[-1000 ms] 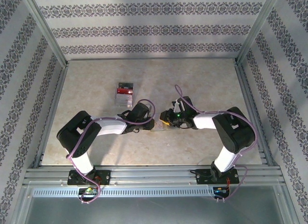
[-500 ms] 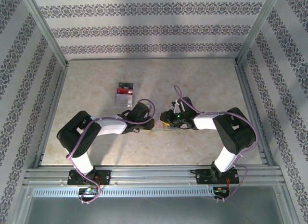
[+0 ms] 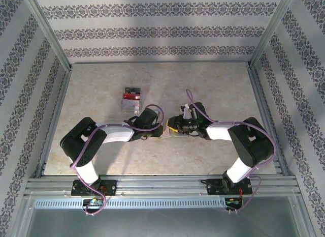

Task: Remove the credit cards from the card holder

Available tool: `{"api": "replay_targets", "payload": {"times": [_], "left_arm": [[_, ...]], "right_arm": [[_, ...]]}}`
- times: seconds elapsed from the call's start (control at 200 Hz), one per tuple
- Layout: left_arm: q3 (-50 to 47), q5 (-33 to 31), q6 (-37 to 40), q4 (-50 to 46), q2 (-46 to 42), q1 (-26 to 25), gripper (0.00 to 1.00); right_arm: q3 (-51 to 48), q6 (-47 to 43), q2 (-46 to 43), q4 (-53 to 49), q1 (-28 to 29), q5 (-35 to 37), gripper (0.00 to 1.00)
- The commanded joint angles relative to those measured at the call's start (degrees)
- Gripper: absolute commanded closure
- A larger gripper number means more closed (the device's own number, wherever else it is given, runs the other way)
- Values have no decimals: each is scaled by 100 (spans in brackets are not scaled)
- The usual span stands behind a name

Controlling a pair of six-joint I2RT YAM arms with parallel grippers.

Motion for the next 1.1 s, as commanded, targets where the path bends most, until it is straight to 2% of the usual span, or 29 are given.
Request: {"api": "replay_targets", "payload": {"times": [0.0, 0.25, 0.48, 0.849, 1.094], "left_arm": [[141, 289, -5, -17, 190, -71, 81], [141, 343, -59, 38, 185, -71, 81], [141, 293, -59, -21, 177, -71, 81], [256, -20, -146, -404, 283, -71, 84], [247, -53, -202, -418, 313, -66, 84]], "right_arm": [[29, 60, 159, 402, 192, -548, 68], [-38, 21, 578, 313, 331, -143, 69], [114, 61, 670, 431, 414, -182, 70], [-324, 311, 209, 946, -129, -521, 74], [-456, 551, 207, 1406, -258, -679, 77]]}}
